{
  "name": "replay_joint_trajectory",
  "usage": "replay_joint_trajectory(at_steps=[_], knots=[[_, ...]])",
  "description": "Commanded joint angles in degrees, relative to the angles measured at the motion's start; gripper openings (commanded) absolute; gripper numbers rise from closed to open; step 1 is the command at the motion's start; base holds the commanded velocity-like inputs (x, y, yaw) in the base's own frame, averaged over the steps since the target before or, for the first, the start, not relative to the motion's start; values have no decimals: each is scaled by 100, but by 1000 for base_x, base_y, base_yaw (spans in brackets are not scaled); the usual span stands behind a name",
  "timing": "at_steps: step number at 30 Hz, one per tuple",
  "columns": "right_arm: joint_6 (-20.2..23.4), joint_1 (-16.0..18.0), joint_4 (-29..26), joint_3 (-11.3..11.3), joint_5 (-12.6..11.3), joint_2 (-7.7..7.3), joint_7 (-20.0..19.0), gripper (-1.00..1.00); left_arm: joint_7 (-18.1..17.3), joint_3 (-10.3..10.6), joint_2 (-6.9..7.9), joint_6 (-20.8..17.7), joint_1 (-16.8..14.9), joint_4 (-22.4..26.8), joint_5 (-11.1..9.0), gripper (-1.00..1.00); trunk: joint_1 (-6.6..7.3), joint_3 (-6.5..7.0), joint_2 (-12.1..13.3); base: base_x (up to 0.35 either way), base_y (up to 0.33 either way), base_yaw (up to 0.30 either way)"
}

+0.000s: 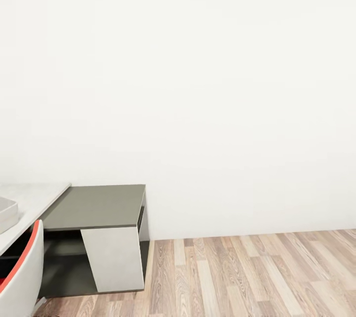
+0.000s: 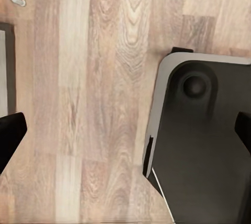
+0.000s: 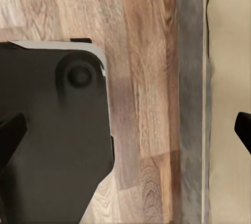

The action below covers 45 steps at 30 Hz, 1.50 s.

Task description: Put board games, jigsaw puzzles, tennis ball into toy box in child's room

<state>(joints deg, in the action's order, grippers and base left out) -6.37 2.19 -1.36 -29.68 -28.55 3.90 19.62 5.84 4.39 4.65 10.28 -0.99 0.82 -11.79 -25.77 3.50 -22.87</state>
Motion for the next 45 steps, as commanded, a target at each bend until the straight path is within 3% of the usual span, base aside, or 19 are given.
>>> replay_joint_trajectory(at_steps=[1,5,11,27,36,45], knots=[[-103,-4,6,-46,-61,-1,-73,100,66,46,-31,15,-1,-3,-49,100,-2,-12,-4,0,0,0],[-418,-33,11,-47,-63,10,-485,100,436,43,-203,-4,-2,-3,-45,100,-2,-50,-4,0,0,0],[-519,-46,49,-40,-88,-8,-603,100,658,30,-262,-9,-6,-3,-45,100,-2,-107,-4,0,0,0],[-557,-47,50,-14,-76,-56,-599,100,656,-2,-199,49,-24,132,-25,100,-2,-146,-4,0,0,0],[-551,-43,70,-31,-76,-66,-599,100,624,-22,-317,43,-29,290,-33,100,-2,-146,-4,0,0,0],[-558,-43,50,-25,-70,-68,-599,100,621,-12,-309,44,-29,296,-25,100,-2,-146,-4,0,0,0]])
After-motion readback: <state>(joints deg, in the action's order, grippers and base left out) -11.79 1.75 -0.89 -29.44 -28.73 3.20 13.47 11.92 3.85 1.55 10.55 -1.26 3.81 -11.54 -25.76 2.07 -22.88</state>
